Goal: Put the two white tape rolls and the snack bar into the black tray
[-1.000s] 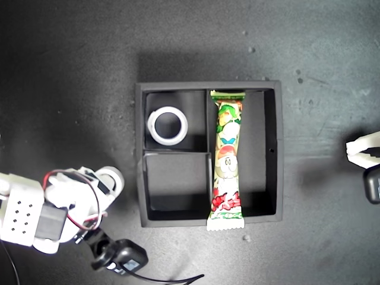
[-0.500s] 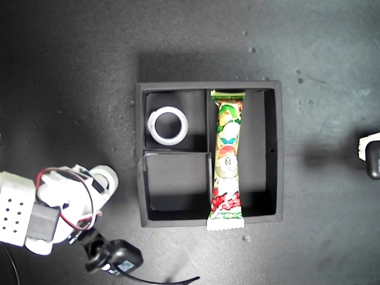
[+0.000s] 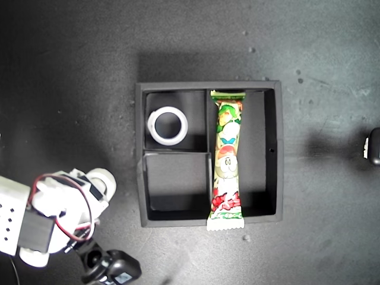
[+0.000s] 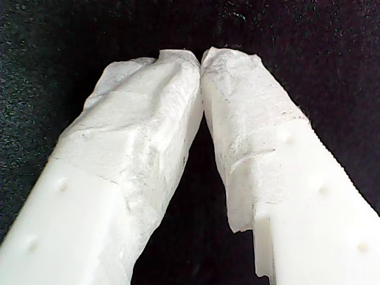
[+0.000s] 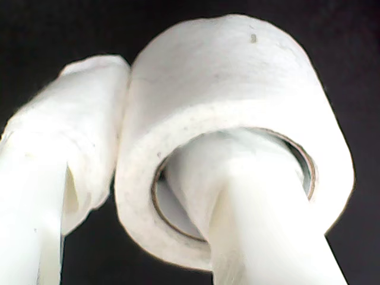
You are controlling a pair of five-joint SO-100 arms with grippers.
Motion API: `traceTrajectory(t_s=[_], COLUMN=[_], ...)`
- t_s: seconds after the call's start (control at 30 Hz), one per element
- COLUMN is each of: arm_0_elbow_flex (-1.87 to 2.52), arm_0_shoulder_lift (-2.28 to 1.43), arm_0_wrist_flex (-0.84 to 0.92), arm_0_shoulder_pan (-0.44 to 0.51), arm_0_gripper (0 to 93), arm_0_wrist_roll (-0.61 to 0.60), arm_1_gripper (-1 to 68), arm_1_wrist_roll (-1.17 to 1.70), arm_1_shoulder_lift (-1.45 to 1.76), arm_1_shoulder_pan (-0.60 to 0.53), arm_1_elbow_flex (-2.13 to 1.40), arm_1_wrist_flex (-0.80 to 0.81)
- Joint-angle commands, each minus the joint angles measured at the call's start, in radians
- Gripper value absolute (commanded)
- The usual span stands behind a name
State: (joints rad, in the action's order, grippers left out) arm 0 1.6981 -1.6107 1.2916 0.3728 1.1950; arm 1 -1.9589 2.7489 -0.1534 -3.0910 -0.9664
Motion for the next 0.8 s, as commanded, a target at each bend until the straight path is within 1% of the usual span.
traceTrajectory(t_s=[0.0,0.17,0.37,0.53,0.63,0.67,0.7,0.73,0.77], arm_0_elbow_flex=[-0.109,-0.247,-0.460,-0.773,-1.132,-1.307,-1.443,-1.471,-1.479], arm_0_shoulder_lift=[-0.064,-0.074,0.021,0.252,0.499,0.607,0.692,0.716,0.733], arm_0_wrist_flex=[0.066,0.167,0.210,0.287,0.439,0.514,0.545,0.541,0.541], arm_0_shoulder_pan=[-0.025,-0.043,-0.067,-0.061,-0.058,-0.057,-0.055,-0.054,-0.058], arm_0_gripper=[0.0,0.0,0.0,0.0,0.0,0.0,0.0,0.0,0.0], arm_0_wrist_roll=[-0.028,-0.077,-0.155,-0.204,-0.227,-0.230,-0.244,-0.247,-0.241], arm_1_gripper=[0.2,0.2,0.2,0.2,0.2,0.2,0.3,0.1,0.2], arm_1_wrist_roll=[0.069,0.069,0.069,0.069,0.074,0.071,0.103,0.167,0.245], arm_1_shoulder_lift=[-0.002,-0.002,-0.002,-0.002,0.014,0.060,0.117,0.161,0.216], arm_1_shoulder_pan=[-0.003,-0.009,-0.009,-0.009,-0.020,-0.049,-0.077,-0.086,-0.063], arm_1_elbow_flex=[-0.025,-0.026,-0.026,-0.026,-0.026,-0.029,-0.032,-0.034,-0.034], arm_1_wrist_flex=[-0.023,-0.020,-0.020,-0.020,-0.026,-0.057,-0.098,-0.124,-0.170])
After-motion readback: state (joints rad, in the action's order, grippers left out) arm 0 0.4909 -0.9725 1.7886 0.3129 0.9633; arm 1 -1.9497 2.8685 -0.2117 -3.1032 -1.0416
